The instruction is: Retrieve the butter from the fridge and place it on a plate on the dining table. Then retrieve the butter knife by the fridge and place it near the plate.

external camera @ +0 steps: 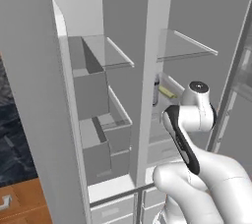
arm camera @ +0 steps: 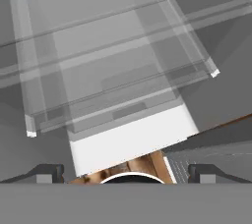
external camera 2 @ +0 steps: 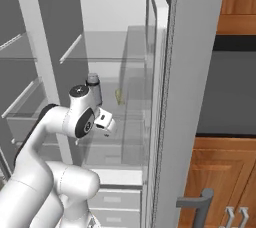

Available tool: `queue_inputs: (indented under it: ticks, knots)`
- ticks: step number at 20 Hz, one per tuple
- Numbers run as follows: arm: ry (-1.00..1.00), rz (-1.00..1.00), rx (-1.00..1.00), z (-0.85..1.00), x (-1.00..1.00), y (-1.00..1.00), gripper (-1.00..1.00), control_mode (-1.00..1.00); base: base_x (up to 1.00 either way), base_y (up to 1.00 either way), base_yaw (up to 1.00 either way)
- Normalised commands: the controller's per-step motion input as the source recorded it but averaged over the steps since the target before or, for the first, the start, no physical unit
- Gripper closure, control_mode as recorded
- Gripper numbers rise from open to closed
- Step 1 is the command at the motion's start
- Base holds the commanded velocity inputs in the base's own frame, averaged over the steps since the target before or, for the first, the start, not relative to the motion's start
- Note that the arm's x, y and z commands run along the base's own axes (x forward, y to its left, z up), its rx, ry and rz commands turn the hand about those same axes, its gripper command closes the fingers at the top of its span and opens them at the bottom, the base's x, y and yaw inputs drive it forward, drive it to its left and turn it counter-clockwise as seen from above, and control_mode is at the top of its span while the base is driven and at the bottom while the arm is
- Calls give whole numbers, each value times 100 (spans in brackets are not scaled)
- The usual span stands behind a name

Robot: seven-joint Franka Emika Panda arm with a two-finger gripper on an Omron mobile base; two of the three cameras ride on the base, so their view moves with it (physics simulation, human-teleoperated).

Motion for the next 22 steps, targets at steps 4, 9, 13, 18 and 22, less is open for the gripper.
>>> queue_inputs:
  ticks: [4, 9, 13, 18, 22]
  knots:
    - [0, 0, 0, 0, 0, 0, -100, 100, 57, -3, 0]
    - [0, 0, 0, 0, 0, 0, -100, 100, 20, -2, 0]
    - [0, 0, 0, 0, 0, 0, -100, 100, 0, 0, 0]
    - [0, 0, 0, 0, 8, 0, -100, -100, 0, 0, 0]
    - [-1, 0, 0, 9, 23, 0, -100, -100, 0, 0, 0]
